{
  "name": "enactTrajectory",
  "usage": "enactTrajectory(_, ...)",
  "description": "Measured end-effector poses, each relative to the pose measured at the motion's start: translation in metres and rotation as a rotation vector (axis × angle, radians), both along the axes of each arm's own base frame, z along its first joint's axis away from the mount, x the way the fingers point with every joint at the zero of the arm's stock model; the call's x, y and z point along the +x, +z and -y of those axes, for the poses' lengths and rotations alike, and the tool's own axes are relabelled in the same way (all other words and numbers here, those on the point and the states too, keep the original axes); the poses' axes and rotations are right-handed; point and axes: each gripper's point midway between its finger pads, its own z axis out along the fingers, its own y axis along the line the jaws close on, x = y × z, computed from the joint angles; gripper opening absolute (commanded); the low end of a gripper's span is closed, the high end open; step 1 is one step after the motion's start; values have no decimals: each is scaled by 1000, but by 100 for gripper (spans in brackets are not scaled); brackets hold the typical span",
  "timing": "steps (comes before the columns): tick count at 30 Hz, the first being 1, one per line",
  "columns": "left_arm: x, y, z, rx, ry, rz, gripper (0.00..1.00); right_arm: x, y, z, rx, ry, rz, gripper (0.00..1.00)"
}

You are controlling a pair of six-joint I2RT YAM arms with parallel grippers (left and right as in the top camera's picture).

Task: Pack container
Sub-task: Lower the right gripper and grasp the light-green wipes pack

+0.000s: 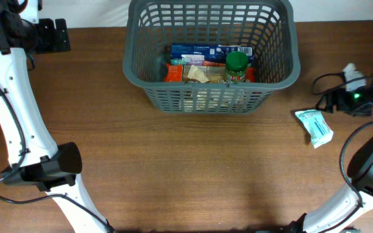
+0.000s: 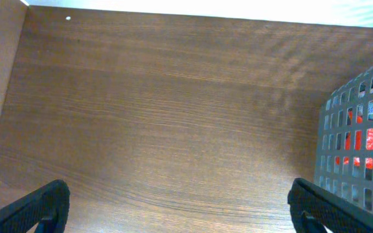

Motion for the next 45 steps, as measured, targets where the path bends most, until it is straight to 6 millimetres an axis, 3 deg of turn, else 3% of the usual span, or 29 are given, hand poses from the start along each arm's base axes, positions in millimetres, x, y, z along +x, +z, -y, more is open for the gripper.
enactTrajectory(8, 0, 0, 0, 0, 0, 0, 99, -17, -27, -26, -104, 120, -137, 83)
enactTrajectory(19, 0, 0, 0, 0, 0, 0, 99, -17, -32, -6, -221, 57, -166, 73)
enactTrajectory(24, 0, 0, 0, 0, 0, 0, 99, -18, -35, -7, -215, 32, -171, 73)
enactTrajectory(31, 0, 0, 0, 0, 0, 0, 99, -40, -54, -18, -179, 35, -237, 73)
enactTrajectory(39, 0, 0, 0, 0, 0, 0, 99, -53, -68, -23, -163, 31, -271, 38)
enactTrajectory(45, 0, 0, 0, 0, 0, 0, 99, -54, -69, -24, -157, 4, -276, 26)
